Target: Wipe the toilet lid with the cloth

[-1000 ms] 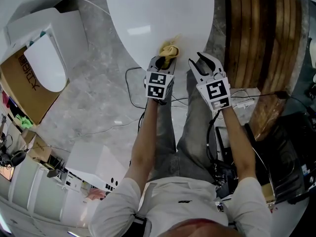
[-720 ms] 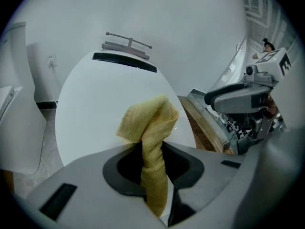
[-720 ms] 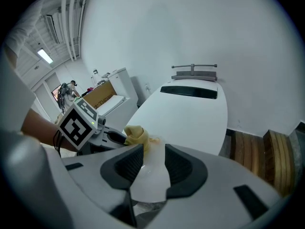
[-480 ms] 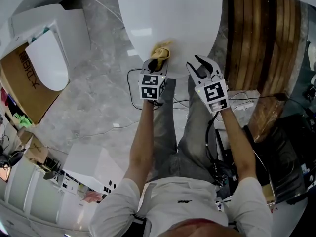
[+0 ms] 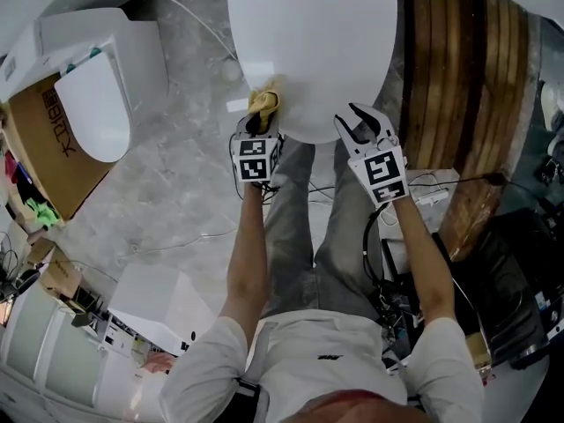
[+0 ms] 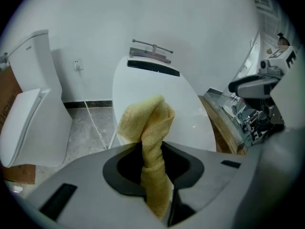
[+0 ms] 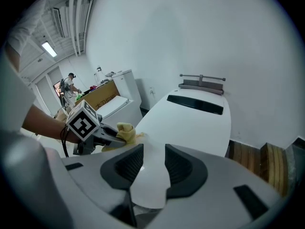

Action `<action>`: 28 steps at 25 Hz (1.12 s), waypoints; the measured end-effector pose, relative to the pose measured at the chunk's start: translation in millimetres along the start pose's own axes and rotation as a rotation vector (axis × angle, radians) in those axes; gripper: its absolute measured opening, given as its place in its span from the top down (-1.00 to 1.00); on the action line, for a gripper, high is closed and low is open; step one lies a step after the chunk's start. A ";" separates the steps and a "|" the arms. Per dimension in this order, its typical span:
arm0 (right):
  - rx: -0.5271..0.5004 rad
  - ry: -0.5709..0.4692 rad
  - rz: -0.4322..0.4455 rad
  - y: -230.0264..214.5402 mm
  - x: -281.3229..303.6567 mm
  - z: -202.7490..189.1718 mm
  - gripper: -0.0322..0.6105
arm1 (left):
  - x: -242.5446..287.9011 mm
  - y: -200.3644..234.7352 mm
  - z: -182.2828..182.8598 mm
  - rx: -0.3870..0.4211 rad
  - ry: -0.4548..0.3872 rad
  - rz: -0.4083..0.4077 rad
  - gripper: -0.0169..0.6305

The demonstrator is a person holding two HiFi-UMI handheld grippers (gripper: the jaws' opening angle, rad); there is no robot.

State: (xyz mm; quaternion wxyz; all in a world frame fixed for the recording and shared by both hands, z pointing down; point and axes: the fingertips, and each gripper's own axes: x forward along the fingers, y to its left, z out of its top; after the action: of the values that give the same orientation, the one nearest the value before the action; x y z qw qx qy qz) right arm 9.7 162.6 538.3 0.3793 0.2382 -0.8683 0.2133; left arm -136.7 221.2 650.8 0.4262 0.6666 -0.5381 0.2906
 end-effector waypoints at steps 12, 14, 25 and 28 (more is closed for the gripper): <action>-0.029 -0.151 -0.110 14.4 -104.7 128.0 0.41 | -152.1 -18.7 127.2 0.135 -0.240 0.002 0.62; -0.031 -0.188 -0.131 22.2 -126.2 151.7 0.41 | -182.4 -34.8 157.2 0.163 -0.303 -0.021 0.62; -0.052 -0.373 -0.249 67.2 -250.1 239.1 0.41 | -332.6 -109.3 251.0 0.290 -0.530 -0.105 0.62; -0.057 -0.415 -0.266 68.9 -277.5 252.3 0.41 | -362.9 -127.2 264.7 0.320 -0.576 -0.108 0.62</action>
State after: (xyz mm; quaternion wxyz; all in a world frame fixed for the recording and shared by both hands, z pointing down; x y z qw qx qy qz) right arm -4.3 148.2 157.5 0.2243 0.3783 -0.8942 0.0836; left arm -124.3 165.8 187.4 0.1612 0.8075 -0.5477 0.1481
